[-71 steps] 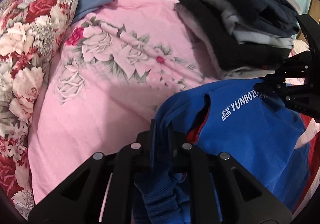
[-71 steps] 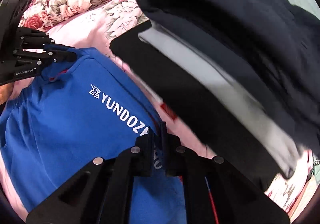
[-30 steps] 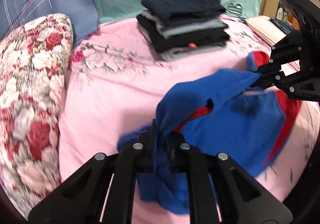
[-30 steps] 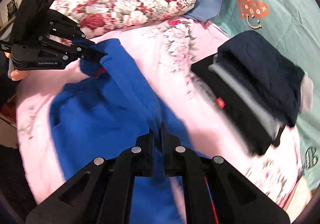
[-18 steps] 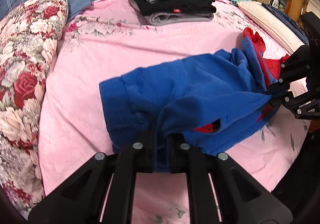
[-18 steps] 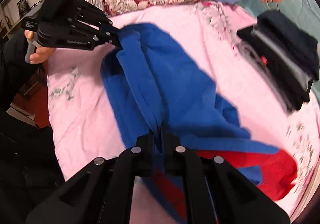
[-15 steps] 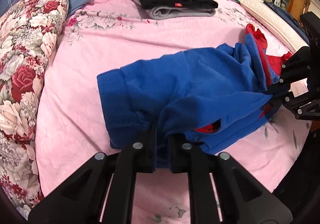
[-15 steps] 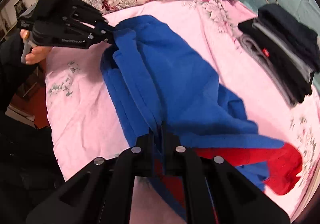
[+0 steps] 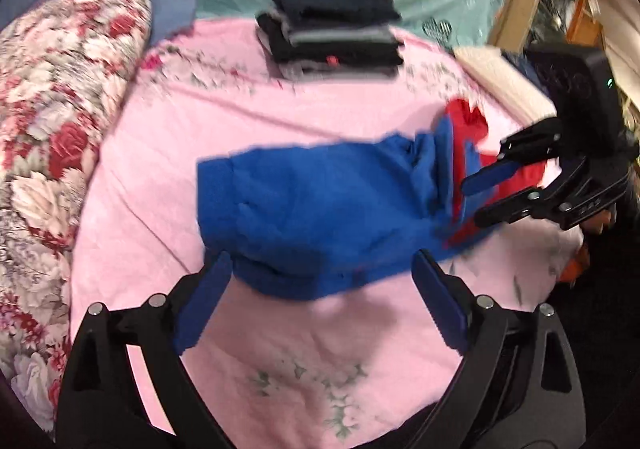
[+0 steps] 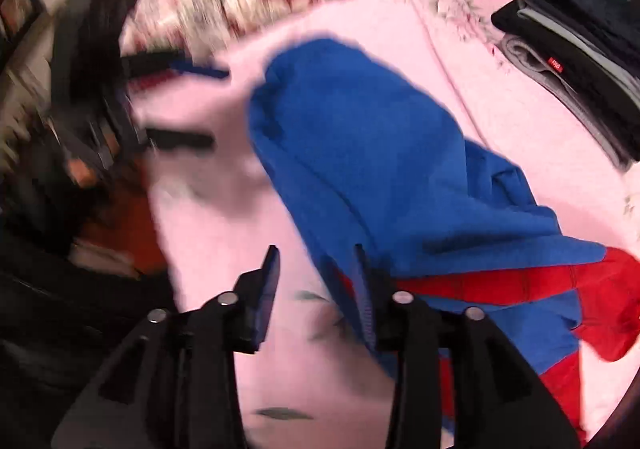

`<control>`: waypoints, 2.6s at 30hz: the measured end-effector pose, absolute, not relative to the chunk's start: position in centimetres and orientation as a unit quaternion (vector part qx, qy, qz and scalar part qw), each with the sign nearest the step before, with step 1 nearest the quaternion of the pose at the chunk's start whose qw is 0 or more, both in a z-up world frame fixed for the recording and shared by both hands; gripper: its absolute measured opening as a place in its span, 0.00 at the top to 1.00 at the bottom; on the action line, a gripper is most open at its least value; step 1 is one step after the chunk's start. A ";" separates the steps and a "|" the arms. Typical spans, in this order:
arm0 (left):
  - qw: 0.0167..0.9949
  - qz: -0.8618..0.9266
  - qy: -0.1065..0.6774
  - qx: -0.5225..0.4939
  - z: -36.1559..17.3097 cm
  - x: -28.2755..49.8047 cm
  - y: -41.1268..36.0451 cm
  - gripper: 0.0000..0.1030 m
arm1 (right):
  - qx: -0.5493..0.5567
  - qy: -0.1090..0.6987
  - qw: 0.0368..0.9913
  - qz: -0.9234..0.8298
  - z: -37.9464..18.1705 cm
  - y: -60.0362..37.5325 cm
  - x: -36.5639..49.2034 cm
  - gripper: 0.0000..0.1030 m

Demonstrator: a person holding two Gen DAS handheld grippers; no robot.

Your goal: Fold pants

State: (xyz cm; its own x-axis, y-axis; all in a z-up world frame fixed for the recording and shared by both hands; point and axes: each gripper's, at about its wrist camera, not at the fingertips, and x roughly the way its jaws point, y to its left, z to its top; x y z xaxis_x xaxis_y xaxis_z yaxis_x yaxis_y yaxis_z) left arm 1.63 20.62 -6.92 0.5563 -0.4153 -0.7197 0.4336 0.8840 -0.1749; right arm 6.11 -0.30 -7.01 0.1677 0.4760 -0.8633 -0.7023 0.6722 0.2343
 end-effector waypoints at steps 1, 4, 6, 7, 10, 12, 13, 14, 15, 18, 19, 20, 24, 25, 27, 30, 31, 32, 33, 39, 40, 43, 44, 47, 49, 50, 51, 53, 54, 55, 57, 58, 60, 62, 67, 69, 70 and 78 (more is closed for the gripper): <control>0.889 -0.229 0.396 -0.007 -6.3 2.0 20.7 0.10 | -0.095 0.508 0.765 0.385 -6.3 -0.5 6.5 0.63; 0.895 -0.176 0.404 -0.076 -5.9 4.1 20.7 0.10 | -0.117 0.472 0.805 0.339 -5.7 0.4 7.6 0.84; 0.883 -0.168 0.421 -0.123 -6.9 5.3 20.3 0.33 | -0.118 0.485 0.801 0.332 -7.3 1.7 8.3 0.91; 0.874 -0.173 0.435 -0.133 -7.7 5.8 19.8 0.47 | -0.116 0.496 0.794 0.332 -8.2 2.1 8.5 0.93; 0.849 -0.171 0.479 -0.141 -10.6 6.5 18.6 0.89 | -0.106 0.539 0.768 0.330 -10.8 2.8 8.2 0.93; 0.838 -0.167 0.503 -0.131 -12.9 6.6 17.6 0.89 | -0.109 0.549 0.759 0.333 -11.5 2.9 7.5 0.93; 0.835 -0.162 0.511 -0.124 -13.6 6.6 17.2 0.89 | -0.112 0.552 0.756 0.333 -11.9 3.0 7.1 0.93; 0.832 -0.153 0.520 -0.117 -14.6 6.6 16.9 0.89 | -0.117 0.552 0.757 0.329 -12.4 3.0 6.7 0.92; 0.830 -0.150 0.522 -0.124 -15.4 6.6 16.7 0.89 | -0.119 0.546 0.763 0.326 -12.6 3.0 6.5 0.92; 0.832 -0.150 0.514 -0.142 -15.5 6.7 17.0 0.89 | -0.125 0.541 0.767 0.322 -12.6 3.0 6.2 0.92; 0.832 -0.151 0.515 -0.143 -15.5 6.7 17.0 0.89 | -0.120 0.543 0.767 0.321 -12.5 2.9 6.3 0.92; 0.832 -0.151 0.515 -0.143 -15.6 6.8 17.0 0.89 | -0.114 0.546 0.767 0.318 -12.2 2.6 6.4 0.91; 0.832 -0.158 0.516 -0.127 -15.5 6.8 16.8 0.89 | -0.069 0.535 0.779 0.320 -8.6 -0.5 6.4 0.81; 0.831 -0.159 0.518 -0.129 -15.5 6.8 17.0 0.89 | -0.059 0.525 0.790 0.309 -7.3 -2.0 6.6 0.73; 0.829 -0.158 0.521 -0.127 -15.6 7.0 17.0 0.89 | -0.046 0.512 0.822 0.246 -4.7 -6.1 7.8 0.48; 0.831 -0.152 0.521 -0.122 -15.5 7.0 16.9 0.89 | -0.029 0.521 0.843 0.129 -2.6 -12.8 11.4 0.47; 0.832 -0.151 0.520 -0.122 -15.5 7.0 16.9 0.89 | -0.017 0.534 0.840 0.092 -2.5 -15.1 13.1 0.47; 0.832 -0.151 0.520 -0.121 -15.5 7.0 16.9 0.89 | 0.003 0.552 0.833 0.046 -2.5 -18.1 15.2 0.47; 0.832 -0.151 0.520 -0.121 -15.5 7.0 16.9 0.89 | 0.020 0.567 0.824 0.009 -2.9 -20.4 17.0 0.47; 0.828 -0.160 0.523 -0.123 -15.5 7.2 17.1 0.89 | 0.174 0.654 0.728 -0.109 -8.5 -30.7 25.5 0.47; 0.828 -0.162 0.523 -0.122 -15.5 7.2 17.1 0.89 | 0.184 0.658 0.720 -0.115 -9.2 -31.2 26.4 0.47; 0.827 -0.170 0.522 -0.123 -15.6 7.4 17.2 0.89 | 0.190 0.671 0.701 -0.149 -11.2 -31.8 28.5 0.47; 0.825 -0.173 0.523 -0.125 -15.7 7.4 17.3 0.89 | 0.193 0.674 0.693 -0.168 -12.0 -32.3 28.8 0.47; 0.824 -0.177 0.523 -0.127 -15.6 7.4 17.4 0.89 | 0.167 0.679 0.687 -0.200 -13.2 -32.8 28.9 0.79; 0.836 -0.171 0.511 -0.102 -14.8 6.7 17.2 0.89 | 0.164 0.674 0.695 -0.191 -13.0 -33.0 28.3 0.95; 0.843 -0.168 0.503 -0.089 -14.3 6.3 17.1 0.89 | 0.159 0.663 0.707 -0.187 -12.2 -33.1 27.6 0.96; 0.853 -0.165 0.490 -0.072 -13.3 5.6 17.0 0.89 | 0.151 0.653 0.719 -0.184 -11.3 -33.2 26.8 0.96; 0.864 -0.173 0.469 -0.066 -11.3 4.7 16.9 0.89 | 0.140 0.633 0.742 -0.172 -9.2 -33.7 24.8 0.96; 0.867 -0.184 0.457 -0.071 -10.0 4.4 16.9 0.89 | 0.137 0.625 0.751 -0.167 -8.3 -33.8 23.6 0.96; 0.869 -0.193 0.449 -0.076 -8.9 4.3 16.6 0.89 | 0.135 0.617 0.759 -0.161 -7.4 -34.1 22.3 0.96; 0.868 -0.206 0.446 -0.076 -7.9 4.7 15.6 0.82 | 0.132 0.599 0.776 -0.148 -5.5 -34.6 20.0 0.96; 0.866 -0.211 0.447 -0.072 -7.7 5.0 14.8 0.80 | 0.134 0.589 0.784 -0.140 -4.7 -35.0 18.5 0.96; 0.857 -0.220 0.462 -0.064 -8.4 6.0 13.0 0.79 | 0.138 0.576 0.795 -0.129 -2.8 -33.4 17.4 0.96; 0.843 -0.231 0.483 -0.063 -9.8 6.9 11.6 0.79 | 0.144 0.561 0.807 -0.117 -2.0 -33.2 14.7 0.96; 0.808 -0.225 0.541 -0.061 -14.2 8.0 9.7 0.79 | 0.174 0.537 0.819 -0.100 -2.5 -34.6 8.7 0.96; 0.807 -0.221 0.544 -0.059 -14.8 7.5 9.5 0.79 | 0.186 0.532 0.821 -0.097 -3.8 -35.4 5.9 0.96; 0.810 -0.219 0.540 -0.057 -14.7 7.2 9.4 0.79 | 0.191 0.530 0.821 -0.096 -4.4 -35.7 5.0 0.96; 0.809 -0.208 0.546 -0.066 -15.0 6.9 9.8 0.76 | 0.266 0.515 0.809 -0.094 -11.6 -38.0 -1.6 0.96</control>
